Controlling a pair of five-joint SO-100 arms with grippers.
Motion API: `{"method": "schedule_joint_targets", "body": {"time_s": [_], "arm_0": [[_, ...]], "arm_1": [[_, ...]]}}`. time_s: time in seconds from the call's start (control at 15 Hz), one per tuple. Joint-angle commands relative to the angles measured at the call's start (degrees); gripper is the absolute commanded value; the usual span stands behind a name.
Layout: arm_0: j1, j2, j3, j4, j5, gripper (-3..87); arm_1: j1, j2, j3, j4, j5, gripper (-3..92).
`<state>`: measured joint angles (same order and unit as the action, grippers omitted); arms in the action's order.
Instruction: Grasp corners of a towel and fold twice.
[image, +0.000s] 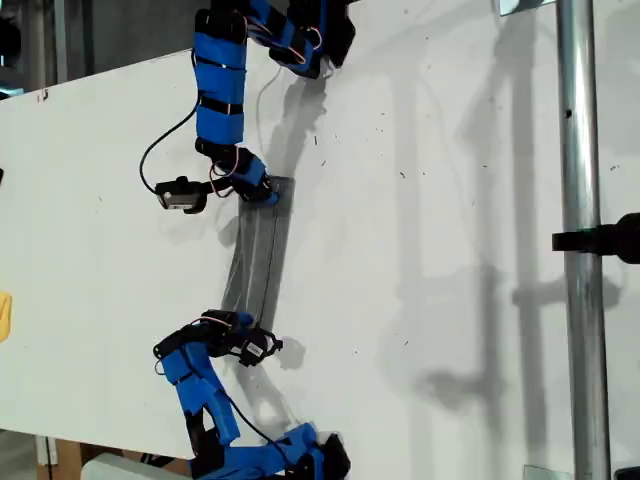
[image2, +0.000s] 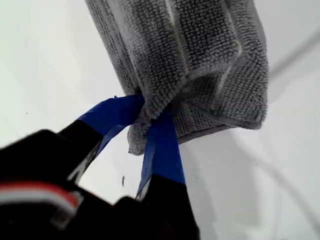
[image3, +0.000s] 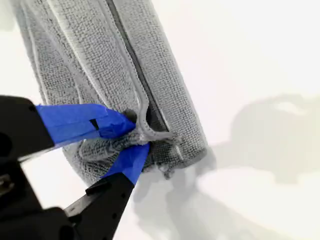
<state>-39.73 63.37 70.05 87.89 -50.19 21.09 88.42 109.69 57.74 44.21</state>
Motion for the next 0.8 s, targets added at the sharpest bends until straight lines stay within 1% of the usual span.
{"method": "schedule_joint_targets", "body": {"time_s": [0.0, 0.07, 0.13, 0.2, 0.27, 0.33, 0.4, 0.53, 0.67, 0.73], "arm_0": [[1.7, 0.6, -0.7, 0.7, -0.8, 12.8], [2.1, 0.6, -0.1, 1.2, -1.5, 16.5], [2.3, 0.6, 0.7, 1.4, -2.2, 17.7], [2.3, 0.8, 0.8, 2.6, -3.1, 20.9], [2.4, 1.7, -0.3, 5.4, -3.3, 21.8], [2.5, 4.5, -0.4, 8.3, -4.0, 22.9], [2.9, 11.2, 3.6, 8.7, -4.6, 22.8], [3.2, 29.3, 14.3, 8.8, -6.5, 21.3], [6.0, 47.4, 25.2, 8.6, -9.8, 19.8], [8.5, 55.8, 30.8, 8.4, -12.4, 19.0]], "arm_1": [[0.2, -1.5, 0.0, -0.9, 0.9, -0.3], [-0.4, -2.9, 0.0, -1.2, 1.4, -0.3], [-0.9, -4.0, -0.3, -1.5, 1.9, -0.3], [-0.6, -4.4, -0.7, -0.4, 2.9, 1.8], [0.0, -3.3, -1.7, 2.4, 3.5, 14.3], [0.2, -0.5, -2.9, 5.7, 3.6, 19.3], [0.2, 4.1, -3.4, 8.3, 3.6, 22.9], [1.1, 15.0, -4.4, 16.2, 4.5, 25.8], [2.8, 25.4, -2.8, 28.0, 10.8, 28.7], [1.9, 31.9, 0.3, 31.9, 14.9, 29.7]]}}
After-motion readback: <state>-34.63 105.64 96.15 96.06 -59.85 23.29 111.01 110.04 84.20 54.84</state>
